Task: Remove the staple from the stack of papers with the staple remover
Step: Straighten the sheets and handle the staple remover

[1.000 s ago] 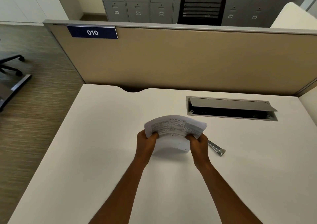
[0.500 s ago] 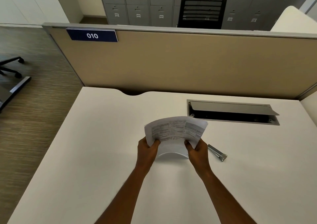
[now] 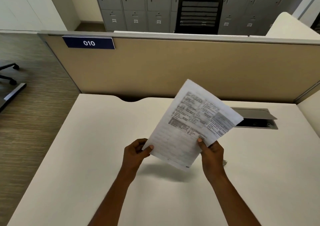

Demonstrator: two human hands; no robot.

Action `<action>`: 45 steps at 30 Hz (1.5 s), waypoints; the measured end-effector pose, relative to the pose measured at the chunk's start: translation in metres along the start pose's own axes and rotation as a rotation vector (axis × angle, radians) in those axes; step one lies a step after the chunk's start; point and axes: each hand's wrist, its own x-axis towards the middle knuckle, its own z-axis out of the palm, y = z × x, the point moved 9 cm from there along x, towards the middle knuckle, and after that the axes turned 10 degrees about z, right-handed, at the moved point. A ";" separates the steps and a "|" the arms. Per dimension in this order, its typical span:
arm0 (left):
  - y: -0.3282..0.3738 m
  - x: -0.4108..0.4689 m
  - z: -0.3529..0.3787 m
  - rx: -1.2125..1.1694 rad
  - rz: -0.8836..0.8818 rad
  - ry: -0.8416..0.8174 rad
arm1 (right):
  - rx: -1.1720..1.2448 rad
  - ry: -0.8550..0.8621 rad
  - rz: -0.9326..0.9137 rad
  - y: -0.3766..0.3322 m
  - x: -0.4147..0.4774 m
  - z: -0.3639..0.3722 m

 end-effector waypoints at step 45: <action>-0.028 0.007 -0.036 0.110 0.063 0.110 | -0.493 -0.050 -0.030 0.052 0.019 -0.004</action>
